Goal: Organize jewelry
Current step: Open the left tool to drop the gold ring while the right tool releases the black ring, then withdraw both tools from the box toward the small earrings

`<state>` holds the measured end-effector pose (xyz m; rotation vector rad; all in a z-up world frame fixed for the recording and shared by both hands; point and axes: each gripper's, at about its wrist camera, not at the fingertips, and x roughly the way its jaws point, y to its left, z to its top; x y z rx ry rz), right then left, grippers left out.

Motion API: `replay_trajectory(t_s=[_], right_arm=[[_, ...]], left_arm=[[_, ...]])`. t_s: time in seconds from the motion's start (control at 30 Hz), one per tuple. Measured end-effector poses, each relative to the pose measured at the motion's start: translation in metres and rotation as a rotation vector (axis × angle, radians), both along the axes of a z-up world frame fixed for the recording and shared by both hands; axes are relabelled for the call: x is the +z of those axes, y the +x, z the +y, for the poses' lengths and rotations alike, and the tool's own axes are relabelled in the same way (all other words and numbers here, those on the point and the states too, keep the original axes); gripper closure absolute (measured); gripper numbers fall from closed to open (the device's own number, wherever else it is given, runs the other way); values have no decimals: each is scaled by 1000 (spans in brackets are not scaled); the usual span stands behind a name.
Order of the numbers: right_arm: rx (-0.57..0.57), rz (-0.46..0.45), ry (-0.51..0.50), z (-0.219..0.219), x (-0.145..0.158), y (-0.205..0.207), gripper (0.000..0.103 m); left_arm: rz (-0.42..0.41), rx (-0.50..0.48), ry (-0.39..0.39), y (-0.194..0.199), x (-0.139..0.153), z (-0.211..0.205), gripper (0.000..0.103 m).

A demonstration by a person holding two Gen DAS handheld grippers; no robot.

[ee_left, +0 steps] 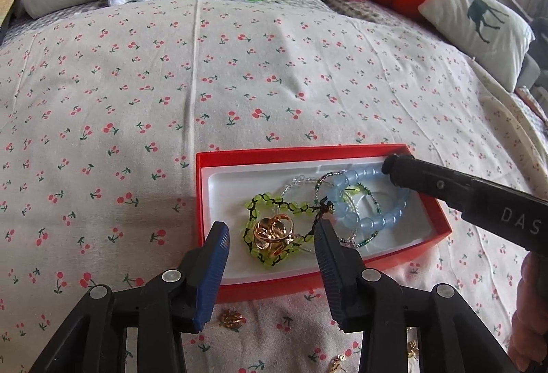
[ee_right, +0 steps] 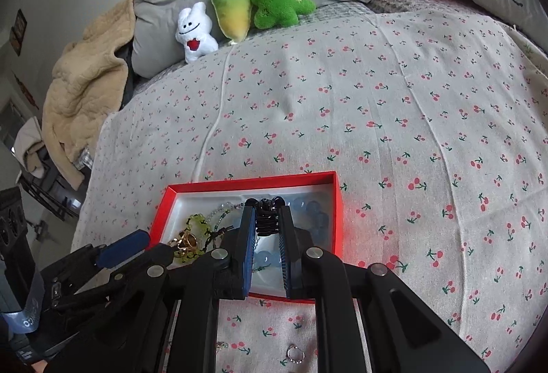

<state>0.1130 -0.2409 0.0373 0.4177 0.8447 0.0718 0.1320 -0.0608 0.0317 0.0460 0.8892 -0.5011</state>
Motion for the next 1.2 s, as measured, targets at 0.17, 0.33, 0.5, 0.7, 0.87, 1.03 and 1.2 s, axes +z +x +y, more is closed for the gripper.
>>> replay_trajectory(t_s=[0.17,0.33,0.5,0.7,0.87,1.03,1.2], right_arm=[[-21,8,-23,-1,-2,6,89],[-15,26,-72,2,-4,8,89],[-24,52,-75,2,-10,13,89],[-21,76,-50,5,-10,12,69],[-4,61,-39,11,6,-2,48],[-18,65,-47,8,19,-23,45],[-40,83,-55,3,27,-46,37]], left_arm=[[11,12,-4,-3,1,2,51],[0,18,4,-5,5,5,47],[7,34,14,-6,6,11,39],[8,75,48,-8,9,23,31],[29,95,20,-15,16,32,14],[73,77,66,-25,11,34,11],[127,74,75,-39,6,41,10]])
